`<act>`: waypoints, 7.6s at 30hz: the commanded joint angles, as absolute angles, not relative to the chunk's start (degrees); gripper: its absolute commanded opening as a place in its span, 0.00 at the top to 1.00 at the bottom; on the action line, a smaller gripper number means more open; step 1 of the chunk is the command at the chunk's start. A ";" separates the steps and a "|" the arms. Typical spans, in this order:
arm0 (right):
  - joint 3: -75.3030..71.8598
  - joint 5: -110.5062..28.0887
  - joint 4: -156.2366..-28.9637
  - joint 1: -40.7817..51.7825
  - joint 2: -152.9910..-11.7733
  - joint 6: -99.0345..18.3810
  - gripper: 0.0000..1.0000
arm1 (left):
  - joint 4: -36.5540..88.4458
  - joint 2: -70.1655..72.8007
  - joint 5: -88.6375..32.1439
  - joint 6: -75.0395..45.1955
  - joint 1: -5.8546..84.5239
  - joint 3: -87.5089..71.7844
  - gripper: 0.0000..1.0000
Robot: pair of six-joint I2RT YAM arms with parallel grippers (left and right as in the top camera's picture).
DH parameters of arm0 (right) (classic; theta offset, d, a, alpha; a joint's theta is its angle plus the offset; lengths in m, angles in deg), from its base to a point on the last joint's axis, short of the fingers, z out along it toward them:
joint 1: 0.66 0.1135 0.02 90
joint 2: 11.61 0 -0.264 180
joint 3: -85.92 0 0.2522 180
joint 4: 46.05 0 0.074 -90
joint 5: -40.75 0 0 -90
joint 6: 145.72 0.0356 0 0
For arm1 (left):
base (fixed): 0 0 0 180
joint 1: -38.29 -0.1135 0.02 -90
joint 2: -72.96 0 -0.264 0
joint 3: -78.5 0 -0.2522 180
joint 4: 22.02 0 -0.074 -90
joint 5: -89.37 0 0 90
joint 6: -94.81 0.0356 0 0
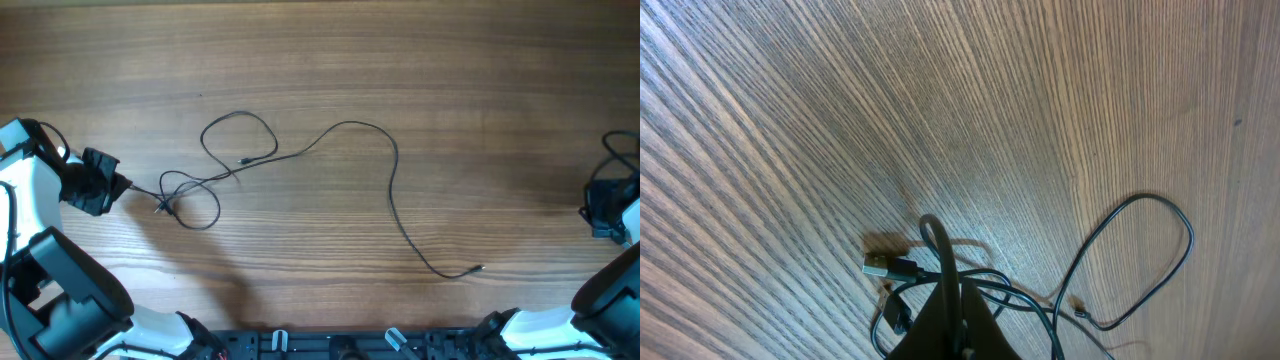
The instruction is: Untangle cables
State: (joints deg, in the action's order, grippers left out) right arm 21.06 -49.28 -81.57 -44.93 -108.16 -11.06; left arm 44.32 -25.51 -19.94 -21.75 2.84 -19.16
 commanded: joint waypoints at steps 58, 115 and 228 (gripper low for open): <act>14.03 -2.69 -82.49 -52.10 -101.69 -20.11 0.00 | 44.99 -25.84 -24.86 -16.00 4.77 -19.27 0.76; 13.79 -27.12 -58.71 15.02 -100.23 -54.12 0.96 | 58.39 1.72 -48.55 23.91 32.18 -15.40 0.02; 13.61 -9.51 -94.62 -25.42 -111.16 -10.84 0.00 | 59.27 -16.09 -41.65 21.98 56.20 -20.26 0.09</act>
State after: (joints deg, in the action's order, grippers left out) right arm 13.68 -14.29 -94.75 -25.66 -110.79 -10.01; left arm 59.22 -15.74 -41.80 22.07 55.98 -19.99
